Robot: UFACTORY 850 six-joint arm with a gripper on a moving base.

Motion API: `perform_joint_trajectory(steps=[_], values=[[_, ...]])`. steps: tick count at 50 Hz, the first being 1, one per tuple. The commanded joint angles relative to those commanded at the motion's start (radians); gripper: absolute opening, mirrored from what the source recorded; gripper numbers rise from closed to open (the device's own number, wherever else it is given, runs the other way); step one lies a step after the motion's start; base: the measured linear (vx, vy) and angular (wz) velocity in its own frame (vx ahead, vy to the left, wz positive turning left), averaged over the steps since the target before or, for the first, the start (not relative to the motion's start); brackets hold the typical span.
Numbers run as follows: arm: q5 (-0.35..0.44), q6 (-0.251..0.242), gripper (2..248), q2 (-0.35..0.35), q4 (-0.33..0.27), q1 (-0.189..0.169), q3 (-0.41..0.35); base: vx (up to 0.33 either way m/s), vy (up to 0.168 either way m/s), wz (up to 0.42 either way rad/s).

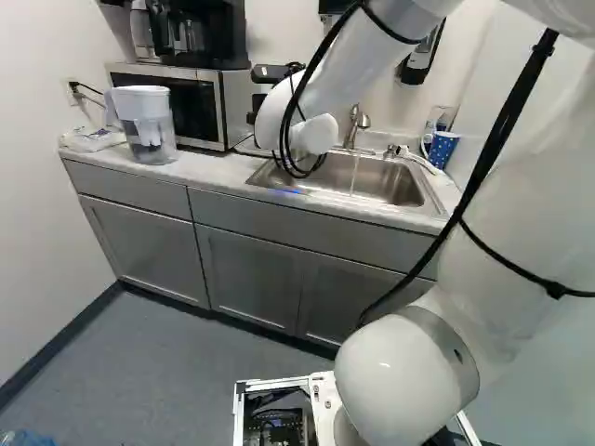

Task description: Rinse the cup and place it in the tray

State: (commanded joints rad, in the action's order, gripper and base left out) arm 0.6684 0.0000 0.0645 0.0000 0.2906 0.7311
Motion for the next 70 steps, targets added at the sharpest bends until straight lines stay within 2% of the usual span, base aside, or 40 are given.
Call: perform_joint_trajectory(steps=[53,70], values=[[-0.003,0.000,125,0.056,0.000,-0.154,-0.054,0.000,0.000,0.000],[-0.003,0.000,125,0.045,0.000,-0.208,-0.072,0.000,0.000,0.000]])
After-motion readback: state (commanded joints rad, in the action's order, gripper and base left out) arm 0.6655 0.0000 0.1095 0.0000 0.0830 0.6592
